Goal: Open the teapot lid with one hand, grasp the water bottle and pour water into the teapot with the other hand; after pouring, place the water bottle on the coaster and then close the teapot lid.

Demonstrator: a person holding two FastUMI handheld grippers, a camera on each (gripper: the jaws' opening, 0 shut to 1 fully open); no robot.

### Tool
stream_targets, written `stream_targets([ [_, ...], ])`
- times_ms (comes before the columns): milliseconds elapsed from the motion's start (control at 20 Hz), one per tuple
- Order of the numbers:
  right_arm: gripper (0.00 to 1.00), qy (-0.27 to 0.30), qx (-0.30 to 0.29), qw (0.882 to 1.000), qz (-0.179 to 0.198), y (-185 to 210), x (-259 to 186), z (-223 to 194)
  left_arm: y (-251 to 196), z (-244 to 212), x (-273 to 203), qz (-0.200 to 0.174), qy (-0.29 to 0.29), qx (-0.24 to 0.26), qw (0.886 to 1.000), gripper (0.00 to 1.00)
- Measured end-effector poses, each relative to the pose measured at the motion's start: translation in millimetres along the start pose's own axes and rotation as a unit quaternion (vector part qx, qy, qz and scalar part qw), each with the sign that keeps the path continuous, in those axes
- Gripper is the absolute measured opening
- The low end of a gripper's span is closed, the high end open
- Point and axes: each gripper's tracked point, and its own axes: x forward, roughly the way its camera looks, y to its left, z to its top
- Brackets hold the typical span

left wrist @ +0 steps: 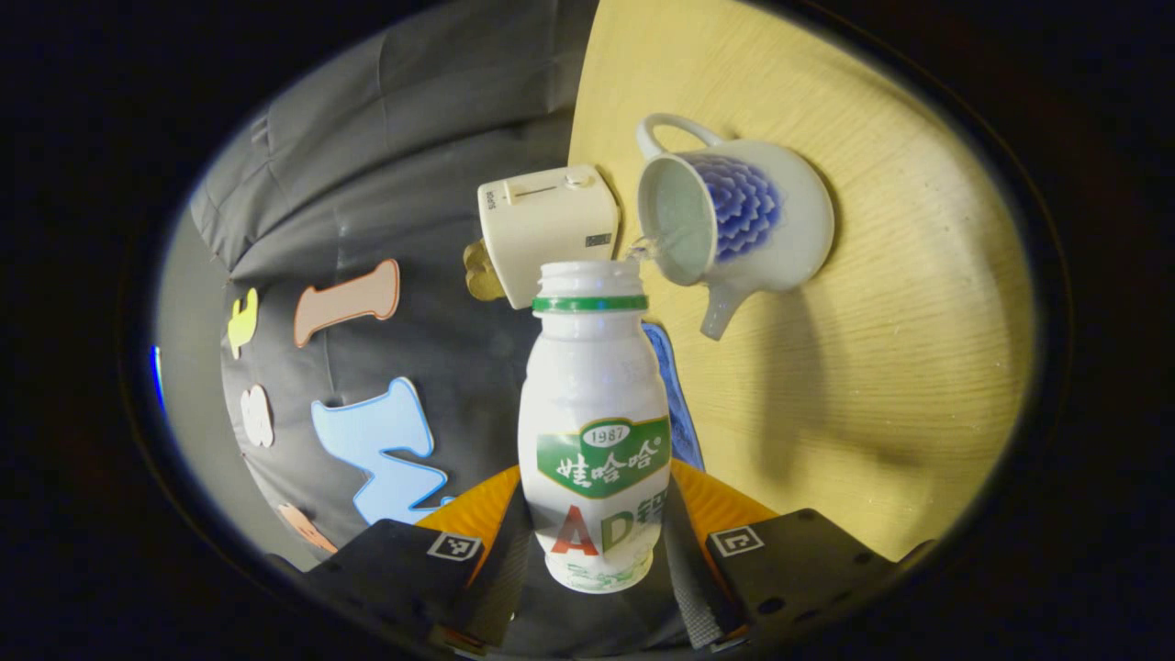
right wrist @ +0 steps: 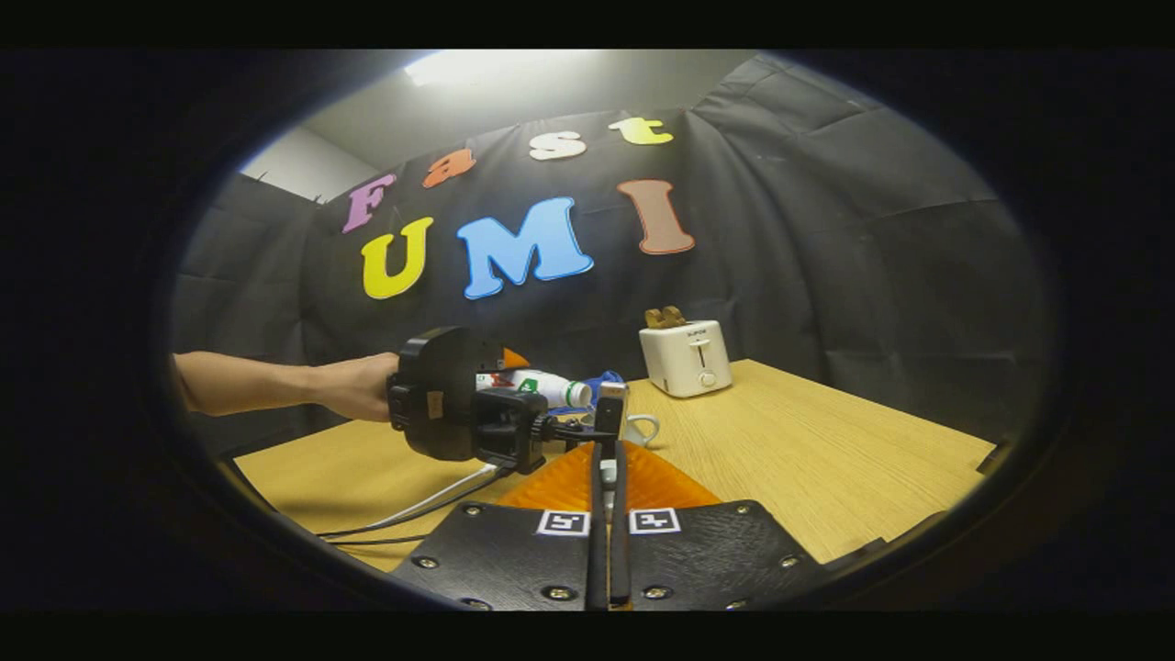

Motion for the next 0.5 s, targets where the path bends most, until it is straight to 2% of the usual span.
stream_targets([
  [200,0.01,-0.001,-0.002,1.0,0.0,0.8,-0.3,-0.3,0.0,-1.5,-0.2,0.002,0.003,0.01,1.0,0.75],
  [250,0.01,0.0,-0.003,1.0,0.001,1.0,-0.1,-0.8,0.7,-2.0,-0.2,0.001,0.005,0.014,1.0,0.82],
  [400,0.01,0.001,-0.002,1.0,0.003,2.3,-0.1,-1.2,1.0,-3.5,1.0,0.003,0.007,0.021,1.0,0.82],
  [450,0.01,0.002,-0.002,1.0,0.003,2.2,0.1,-1.3,1.3,-3.1,0.1,0.002,0.007,0.022,1.0,0.75],
  [500,0.01,0.003,-0.001,1.0,0.003,2.3,0.2,-2.1,1.7,-2.5,0.5,0.004,0.008,0.026,1.0,0.82],
])
